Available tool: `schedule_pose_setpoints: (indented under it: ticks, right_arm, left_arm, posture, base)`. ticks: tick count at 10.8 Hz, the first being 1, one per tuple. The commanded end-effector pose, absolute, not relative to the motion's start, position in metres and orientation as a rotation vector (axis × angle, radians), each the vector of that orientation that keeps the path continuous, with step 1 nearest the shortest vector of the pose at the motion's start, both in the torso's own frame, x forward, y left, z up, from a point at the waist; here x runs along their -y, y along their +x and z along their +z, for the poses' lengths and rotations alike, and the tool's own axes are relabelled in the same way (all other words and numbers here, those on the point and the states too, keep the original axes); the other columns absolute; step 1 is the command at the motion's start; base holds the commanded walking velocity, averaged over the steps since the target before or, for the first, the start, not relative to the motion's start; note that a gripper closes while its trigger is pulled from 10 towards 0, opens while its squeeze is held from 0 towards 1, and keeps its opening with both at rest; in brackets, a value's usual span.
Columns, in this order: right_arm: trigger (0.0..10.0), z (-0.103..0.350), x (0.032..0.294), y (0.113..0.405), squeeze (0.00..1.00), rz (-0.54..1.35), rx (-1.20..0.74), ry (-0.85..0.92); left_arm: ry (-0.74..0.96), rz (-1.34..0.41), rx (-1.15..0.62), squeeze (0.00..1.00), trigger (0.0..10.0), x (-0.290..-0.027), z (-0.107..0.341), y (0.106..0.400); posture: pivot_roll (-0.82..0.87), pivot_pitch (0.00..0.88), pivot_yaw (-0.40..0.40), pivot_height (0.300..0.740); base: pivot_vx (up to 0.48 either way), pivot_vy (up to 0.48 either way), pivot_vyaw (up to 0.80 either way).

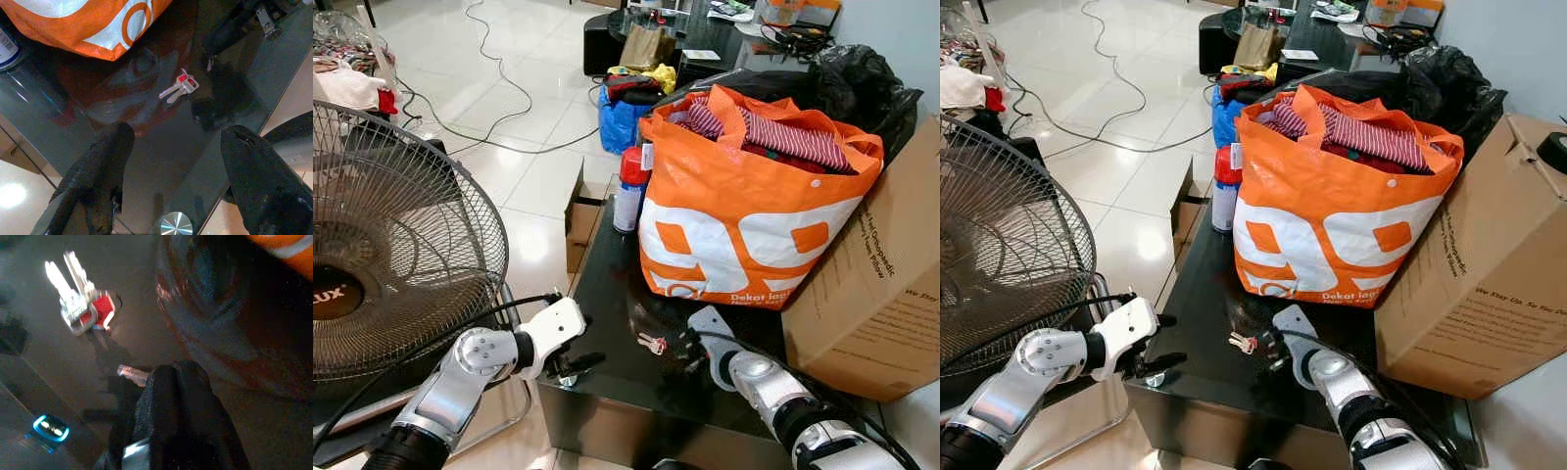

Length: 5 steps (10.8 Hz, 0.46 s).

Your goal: Hang keys on a hook

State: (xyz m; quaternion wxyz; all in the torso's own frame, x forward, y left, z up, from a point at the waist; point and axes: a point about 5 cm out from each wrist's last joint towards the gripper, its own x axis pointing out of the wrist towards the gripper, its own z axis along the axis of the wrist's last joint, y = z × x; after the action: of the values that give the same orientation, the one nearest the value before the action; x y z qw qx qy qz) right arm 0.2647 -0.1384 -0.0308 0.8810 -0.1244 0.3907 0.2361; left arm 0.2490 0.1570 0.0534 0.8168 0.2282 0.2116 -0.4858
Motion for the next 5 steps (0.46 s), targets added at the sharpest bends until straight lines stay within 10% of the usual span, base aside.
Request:
schedule_pose_setpoints:
  ticks: [1,5]
  right_arm:
    - [0.0,-0.025,0.144,0.269,0.00,0.476,-0.777,-0.218]
    - [0.0,-0.007,0.150,0.269,0.00,0.549,-0.705,-0.063]
  left_arm:
    - [0.491,-1.038,-0.443,0.00,10.0,-0.156,0.055,0.251]
    - [0.498,-1.039,-0.440,0.00,10.0,-0.156,0.055,0.252]
  posture:
    - [-0.01,0.000,-0.107,0.740]
    - [-0.02,0.000,-0.102,0.740]
  base:
    - [0.000,0.000,0.00]
    - [0.000,0.000,0.00]
